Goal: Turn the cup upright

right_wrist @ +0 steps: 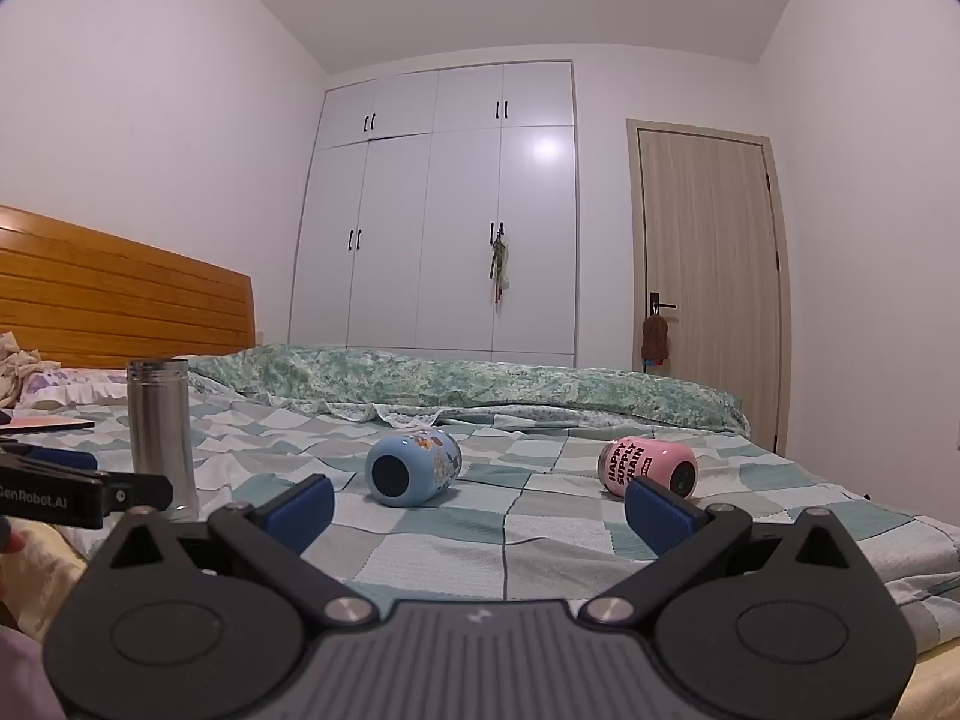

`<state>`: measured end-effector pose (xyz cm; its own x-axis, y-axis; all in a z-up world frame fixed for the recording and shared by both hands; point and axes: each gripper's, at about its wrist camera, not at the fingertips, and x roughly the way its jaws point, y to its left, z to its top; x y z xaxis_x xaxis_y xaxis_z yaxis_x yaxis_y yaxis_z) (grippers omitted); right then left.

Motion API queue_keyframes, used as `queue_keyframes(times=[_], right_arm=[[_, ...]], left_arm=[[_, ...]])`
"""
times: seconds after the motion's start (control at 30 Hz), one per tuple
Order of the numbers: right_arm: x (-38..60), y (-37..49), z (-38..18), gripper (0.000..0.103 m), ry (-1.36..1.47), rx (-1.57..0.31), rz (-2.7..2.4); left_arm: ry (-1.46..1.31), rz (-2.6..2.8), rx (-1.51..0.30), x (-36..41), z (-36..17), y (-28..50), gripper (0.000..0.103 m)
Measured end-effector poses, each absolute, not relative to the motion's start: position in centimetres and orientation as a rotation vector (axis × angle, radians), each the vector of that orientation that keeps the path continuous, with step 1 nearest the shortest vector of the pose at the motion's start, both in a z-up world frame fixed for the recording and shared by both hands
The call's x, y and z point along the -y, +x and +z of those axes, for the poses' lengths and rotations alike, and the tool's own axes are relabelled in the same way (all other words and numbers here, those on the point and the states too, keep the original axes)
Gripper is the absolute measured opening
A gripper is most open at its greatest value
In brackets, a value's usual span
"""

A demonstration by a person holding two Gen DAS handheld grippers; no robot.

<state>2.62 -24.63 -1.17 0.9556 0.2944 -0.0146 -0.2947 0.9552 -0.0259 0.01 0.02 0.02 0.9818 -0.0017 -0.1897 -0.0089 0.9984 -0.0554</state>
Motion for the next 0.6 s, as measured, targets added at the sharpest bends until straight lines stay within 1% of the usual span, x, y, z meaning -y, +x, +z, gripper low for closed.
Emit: queue_keyframes(times=[0.6], right_arm=[[24.61, 2.63, -1.14, 0.103, -0.026, -0.009, 0.298]], left_arm=[[-0.049, 0.005, -0.188, 0.0, 0.0, 0.01, 0.103]])
